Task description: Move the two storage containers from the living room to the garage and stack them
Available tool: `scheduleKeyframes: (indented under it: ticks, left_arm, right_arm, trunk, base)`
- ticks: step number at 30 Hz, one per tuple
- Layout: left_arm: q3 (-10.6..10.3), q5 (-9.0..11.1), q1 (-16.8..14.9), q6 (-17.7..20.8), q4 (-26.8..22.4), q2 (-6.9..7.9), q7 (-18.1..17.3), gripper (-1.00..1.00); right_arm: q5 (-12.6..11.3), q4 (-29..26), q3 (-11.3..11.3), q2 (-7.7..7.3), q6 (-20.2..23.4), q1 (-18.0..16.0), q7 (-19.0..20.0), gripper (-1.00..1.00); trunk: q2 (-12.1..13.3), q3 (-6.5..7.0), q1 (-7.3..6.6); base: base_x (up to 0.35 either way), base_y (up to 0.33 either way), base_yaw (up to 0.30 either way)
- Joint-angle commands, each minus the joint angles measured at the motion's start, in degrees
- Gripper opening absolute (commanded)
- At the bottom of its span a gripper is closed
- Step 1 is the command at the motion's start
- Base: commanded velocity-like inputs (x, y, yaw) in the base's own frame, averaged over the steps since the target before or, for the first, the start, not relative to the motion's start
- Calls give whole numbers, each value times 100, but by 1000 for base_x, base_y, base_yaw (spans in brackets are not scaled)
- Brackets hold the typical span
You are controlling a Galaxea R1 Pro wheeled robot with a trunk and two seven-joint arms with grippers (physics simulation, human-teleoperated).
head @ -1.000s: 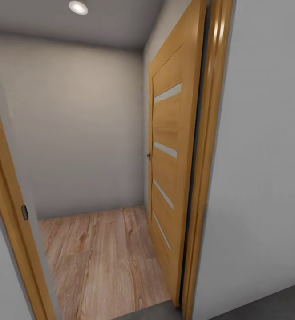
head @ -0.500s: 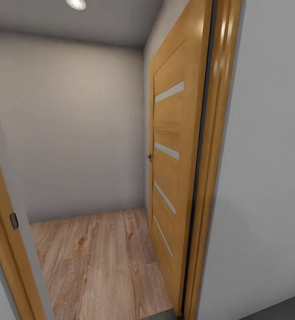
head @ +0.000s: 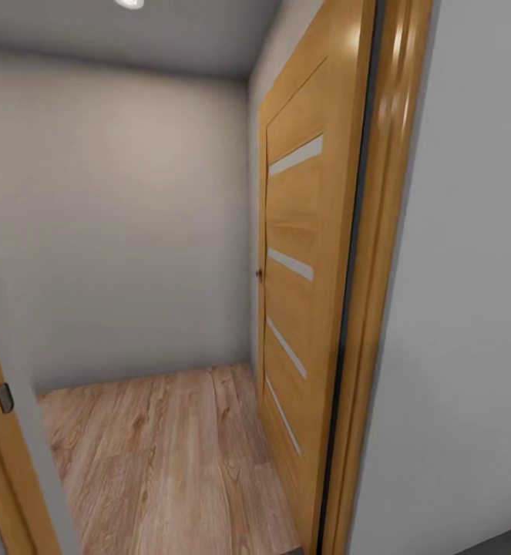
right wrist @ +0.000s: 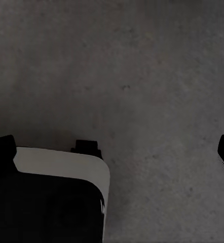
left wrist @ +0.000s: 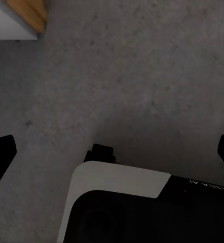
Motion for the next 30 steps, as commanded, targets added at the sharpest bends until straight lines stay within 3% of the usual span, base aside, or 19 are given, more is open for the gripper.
scheduleKeyframes:
  ticks: [1,6,15,30]
  left_arm:
    - [-50,45,-3,-3,-2,0,16,100]
    - [-49,45,0,-3,-2,0,18,100]
    - [-46,45,-2,-3,-2,0,19,100]
    - [-44,43,1,5,-2,-3,-28,100]
  right_arm:
    - [4,11,40,2,-19,-6,-22,100]
    - [4,11,41,-12,-25,-6,-23,100]
    - [4,10,42,-30,-28,-6,-32,100]
    - [4,8,41,-36,-27,-6,-32,100]
  trunk:
    - [-4,-7,4]
    - [-4,-7,4]
    - [-4,-7,4]
    - [-4,-7,4]
  base:
    - [312,0,0]
    - [318,0,54]
    - [257,0,254]
    - [6,0,275]
